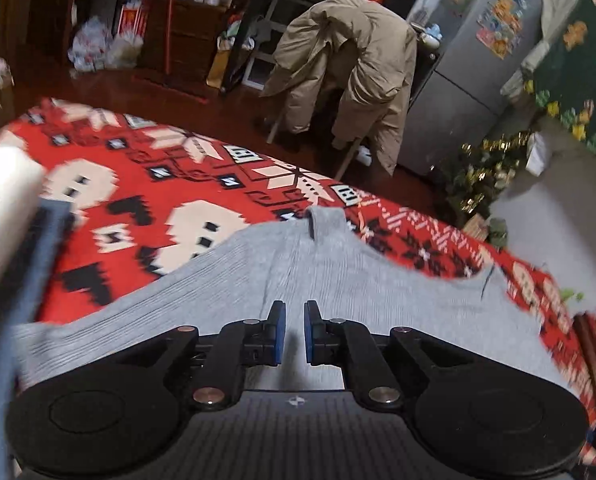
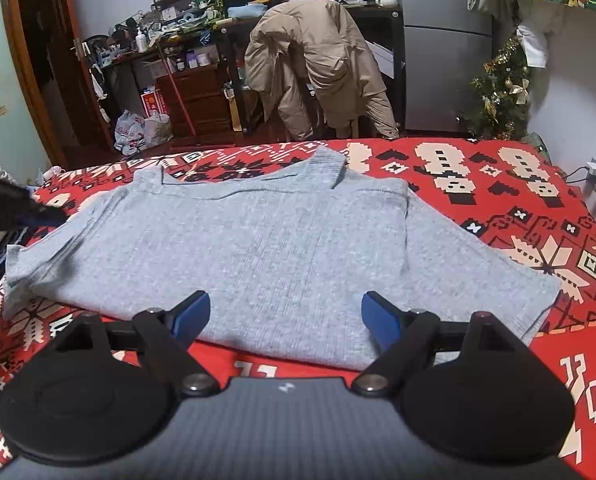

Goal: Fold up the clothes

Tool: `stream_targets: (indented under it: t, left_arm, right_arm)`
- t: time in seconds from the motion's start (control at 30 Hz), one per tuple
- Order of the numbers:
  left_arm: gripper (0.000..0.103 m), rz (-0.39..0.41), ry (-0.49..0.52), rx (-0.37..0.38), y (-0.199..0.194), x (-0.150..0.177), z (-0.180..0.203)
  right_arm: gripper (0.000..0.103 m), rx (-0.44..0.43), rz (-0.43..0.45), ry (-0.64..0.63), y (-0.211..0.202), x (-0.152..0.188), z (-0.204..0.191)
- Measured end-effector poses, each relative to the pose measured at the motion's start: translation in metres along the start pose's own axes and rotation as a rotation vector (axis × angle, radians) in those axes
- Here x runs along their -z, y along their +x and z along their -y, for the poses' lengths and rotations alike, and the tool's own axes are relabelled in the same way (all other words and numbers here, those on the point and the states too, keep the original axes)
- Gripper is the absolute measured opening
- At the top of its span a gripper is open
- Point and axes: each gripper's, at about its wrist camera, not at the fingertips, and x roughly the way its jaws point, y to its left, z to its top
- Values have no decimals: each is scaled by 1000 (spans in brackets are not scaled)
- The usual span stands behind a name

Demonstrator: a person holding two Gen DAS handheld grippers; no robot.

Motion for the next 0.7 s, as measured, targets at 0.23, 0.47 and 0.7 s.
stream_targets:
  t: [0.23, 0.47, 0.7]
  left_arm:
    - [8, 47, -54, 57, 28, -8, -13]
    - [8, 50, 16, 60, 38, -7, -11]
    - [8, 79, 168, -28, 39, 0, 6]
  right_arm:
    - [86, 3, -18, 41, 13, 0, 8]
    - [86, 6, -51, 43, 26, 4, 8]
    - [86, 13, -56, 31, 28, 4, 6]
